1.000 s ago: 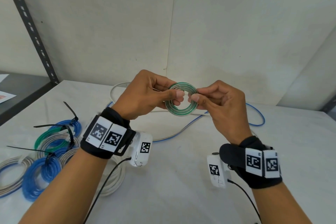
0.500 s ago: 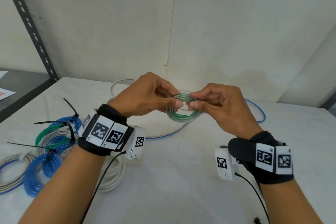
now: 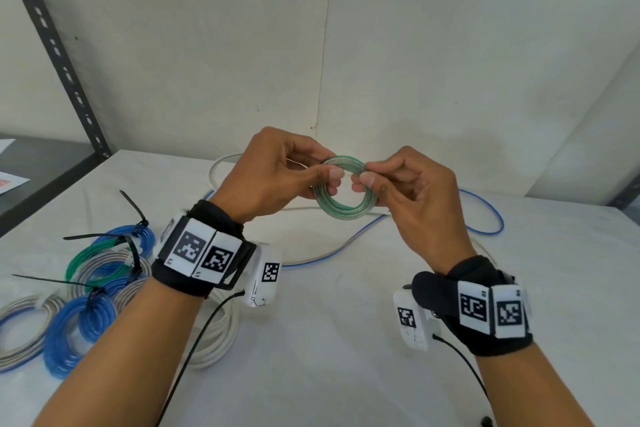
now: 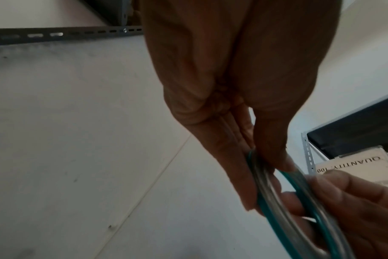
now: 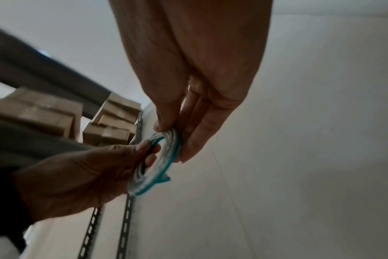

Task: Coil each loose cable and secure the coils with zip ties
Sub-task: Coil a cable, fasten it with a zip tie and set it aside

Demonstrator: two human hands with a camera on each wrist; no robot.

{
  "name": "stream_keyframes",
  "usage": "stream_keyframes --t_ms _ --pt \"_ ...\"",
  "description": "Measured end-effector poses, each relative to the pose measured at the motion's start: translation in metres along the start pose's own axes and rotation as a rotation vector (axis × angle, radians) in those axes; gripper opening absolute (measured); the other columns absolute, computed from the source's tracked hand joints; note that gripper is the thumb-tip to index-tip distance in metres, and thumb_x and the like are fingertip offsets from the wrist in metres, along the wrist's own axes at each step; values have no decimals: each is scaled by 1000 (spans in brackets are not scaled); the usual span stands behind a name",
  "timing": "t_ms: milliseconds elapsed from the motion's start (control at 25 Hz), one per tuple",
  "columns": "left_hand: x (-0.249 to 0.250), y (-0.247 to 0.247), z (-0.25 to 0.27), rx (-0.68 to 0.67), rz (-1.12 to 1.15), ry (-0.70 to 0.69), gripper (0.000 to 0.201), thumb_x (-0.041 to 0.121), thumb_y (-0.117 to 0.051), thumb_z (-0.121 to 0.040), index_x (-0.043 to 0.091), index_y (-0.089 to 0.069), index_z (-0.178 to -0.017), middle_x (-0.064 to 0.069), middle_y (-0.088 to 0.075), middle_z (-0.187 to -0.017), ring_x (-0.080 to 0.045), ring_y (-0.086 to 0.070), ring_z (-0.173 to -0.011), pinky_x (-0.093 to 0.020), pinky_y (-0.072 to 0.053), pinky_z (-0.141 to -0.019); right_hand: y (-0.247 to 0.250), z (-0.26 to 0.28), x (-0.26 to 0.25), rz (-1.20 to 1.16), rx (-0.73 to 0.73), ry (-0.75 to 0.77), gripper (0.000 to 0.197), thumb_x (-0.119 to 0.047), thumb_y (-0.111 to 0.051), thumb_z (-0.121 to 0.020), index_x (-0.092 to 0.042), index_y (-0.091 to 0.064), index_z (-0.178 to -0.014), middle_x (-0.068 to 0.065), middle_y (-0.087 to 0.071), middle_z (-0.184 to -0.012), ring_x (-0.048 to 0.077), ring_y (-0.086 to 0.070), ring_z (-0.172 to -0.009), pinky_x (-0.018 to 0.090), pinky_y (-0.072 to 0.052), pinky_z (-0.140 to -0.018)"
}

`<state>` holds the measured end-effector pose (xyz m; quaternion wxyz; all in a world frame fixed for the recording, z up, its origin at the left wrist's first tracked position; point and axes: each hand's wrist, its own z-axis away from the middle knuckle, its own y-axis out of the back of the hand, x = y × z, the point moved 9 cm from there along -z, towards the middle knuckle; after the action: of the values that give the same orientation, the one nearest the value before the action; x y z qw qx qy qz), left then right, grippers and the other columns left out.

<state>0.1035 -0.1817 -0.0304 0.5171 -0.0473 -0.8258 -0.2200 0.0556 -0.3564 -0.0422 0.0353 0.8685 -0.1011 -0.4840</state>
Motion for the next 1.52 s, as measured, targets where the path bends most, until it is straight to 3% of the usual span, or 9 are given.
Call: stream_keyframes --t_ms 120,320,440,520,640,800,1080,1240,1520 --pt "-4 7 0 42 95 20 17 13 -75 -87 0 -76 -99 -18 -76 -84 -34 -75 -81 -41 -63 -73 -4 1 2 34 -66 -53 23 -9 -75 -88 -21 -70 -107 8 -77 -93 25 -76 -86 41 -63 -70" --pt "-11 0 -2 97 257 57 20 8 -73 -89 -3 -73 -106 -19 -76 -86 -29 -76 -76 -36 -62 -68 6 -1 1 -131 34 -85 19 0 -73 -86 -10 -69 -102 12 -78 -90 28 -76 -83 37 -62 -63" --pt "-14 -8 -3 89 306 68 23 9 -75 -86 1 -73 -108 -19 -76 -92 -33 -76 -84 -40 -63 -75 11 0 4 -123 77 -86 20 0 -72 -88 -8 -68 -105 10 -78 -90 26 -76 -82 38 -63 -64" --pt "-16 -16 -2 60 308 92 28 6 -79 -82 1 -73 -109 -18 -77 -96 -33 -75 -88 -35 -62 -74 14 0 4 -140 121 -84 19 1 -71 -89 -6 -67 -107 11 -78 -89 26 -77 -82 38 -63 -65" --pt "-23 -18 -2 78 356 146 25 5 -79 -81 2 -74 -105 -20 -76 -96 -27 -75 -84 -31 -61 -74 16 -1 3 -160 160 -68 18 1 -71 -90 -8 -67 -105 13 -77 -89 28 -77 -83 40 -63 -66" --pt "-32 -17 -2 79 403 210 23 4 -79 -80 3 -75 -103 -19 -76 -95 -24 -75 -83 -34 -63 -79 14 2 2 -128 203 -36 16 -3 -72 -90 -11 -68 -103 13 -77 -90 27 -76 -83 39 -63 -66" --pt "-35 -24 -2 125 653 224 36 13 -76 -72 4 -71 -106 -15 -77 -95 -21 -75 -86 -29 -60 -74 13 3 3 -84 230 -30 17 -7 -73 -90 -11 -67 -105 14 -76 -92 25 -76 -85 40 -63 -68" --pt "-35 -31 -1 118 691 210 31 16 -74 -75 7 -70 -105 -13 -77 -94 -21 -75 -88 -36 -61 -84 13 2 7 -49 215 -90 17 -8 -73 -90 -9 -66 -106 13 -76 -90 27 -76 -80 41 -63 -65" --pt "-32 -27 -3 60 522 199 25 10 -76 -79 5 -72 -103 -15 -77 -93 -23 -75 -86 -32 -62 -75 19 1 -1 -114 214 -58 16 -2 -72 -90 -12 -68 -101 15 -76 -89 26 -76 -81 41 -63 -68"
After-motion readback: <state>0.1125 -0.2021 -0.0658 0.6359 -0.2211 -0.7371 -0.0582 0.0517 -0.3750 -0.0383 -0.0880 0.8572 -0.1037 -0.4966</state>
